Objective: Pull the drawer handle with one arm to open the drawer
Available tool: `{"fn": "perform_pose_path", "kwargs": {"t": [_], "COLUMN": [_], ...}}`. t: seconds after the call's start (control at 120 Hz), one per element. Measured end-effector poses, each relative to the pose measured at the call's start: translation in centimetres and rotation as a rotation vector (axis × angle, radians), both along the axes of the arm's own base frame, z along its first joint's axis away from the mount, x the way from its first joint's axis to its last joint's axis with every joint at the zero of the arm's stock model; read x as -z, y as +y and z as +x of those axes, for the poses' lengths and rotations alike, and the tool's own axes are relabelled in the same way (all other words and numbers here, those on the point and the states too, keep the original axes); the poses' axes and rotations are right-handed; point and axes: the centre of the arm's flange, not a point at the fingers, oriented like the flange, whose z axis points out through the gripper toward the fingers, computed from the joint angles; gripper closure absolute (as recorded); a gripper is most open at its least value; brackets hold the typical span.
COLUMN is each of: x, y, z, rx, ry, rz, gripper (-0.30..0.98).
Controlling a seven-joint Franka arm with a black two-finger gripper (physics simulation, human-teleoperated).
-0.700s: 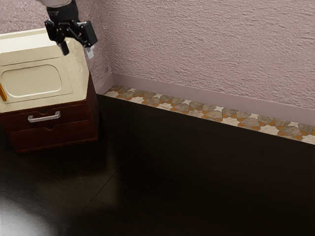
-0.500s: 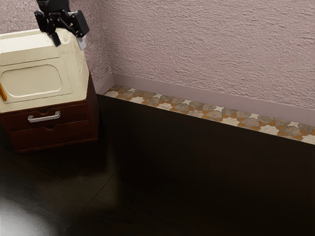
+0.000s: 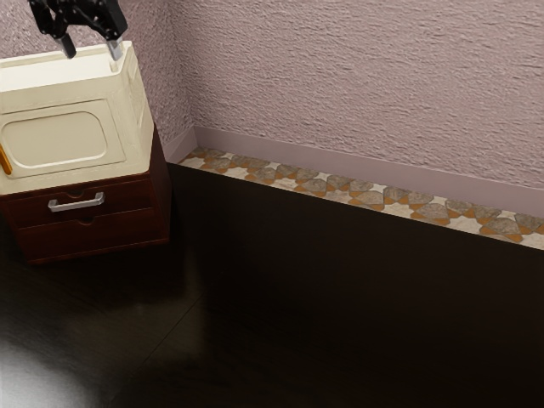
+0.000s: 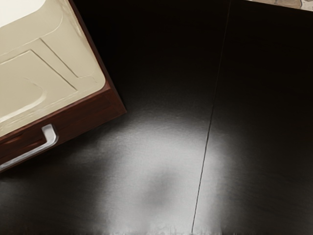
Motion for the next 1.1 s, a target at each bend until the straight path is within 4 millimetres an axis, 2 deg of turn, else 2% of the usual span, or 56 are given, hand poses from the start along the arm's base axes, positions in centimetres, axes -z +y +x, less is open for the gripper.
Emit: {"fn": "perform_pose_path", "kwargs": {"t": [0.042,0.125,0.217,0.367,0.567,0.683,0.792,0.9,1.1], "x": [1.9,6.5,10.4,13.7,17.7,20.9,22.2,22.4,21.9], "y": [-0.3,-1.3,-2.3,-4.2,-4.1,-3.9,-3.1,-1.8,2.1], "z": [0.1,-1.7,-3.3,-5.6,-6.1,-6.4,-6.5,-6.5,-7.0], "rx": [0.007,0.025,0.045,0.081,0.082,0.078,0.059,-0.026,-0.425], "ry": [0.033,0.089,0.102,0.063,0.028,0.052,0.048,0.034,-0.009], "rz": [-0.006,-0.016,-0.002,0.041,0.039,0.03,0.022,0.007,-0.069], "gripper": [0.0,0.0,0.0,0.0,0.0,0.0,0.0,0.0,0.0]}}
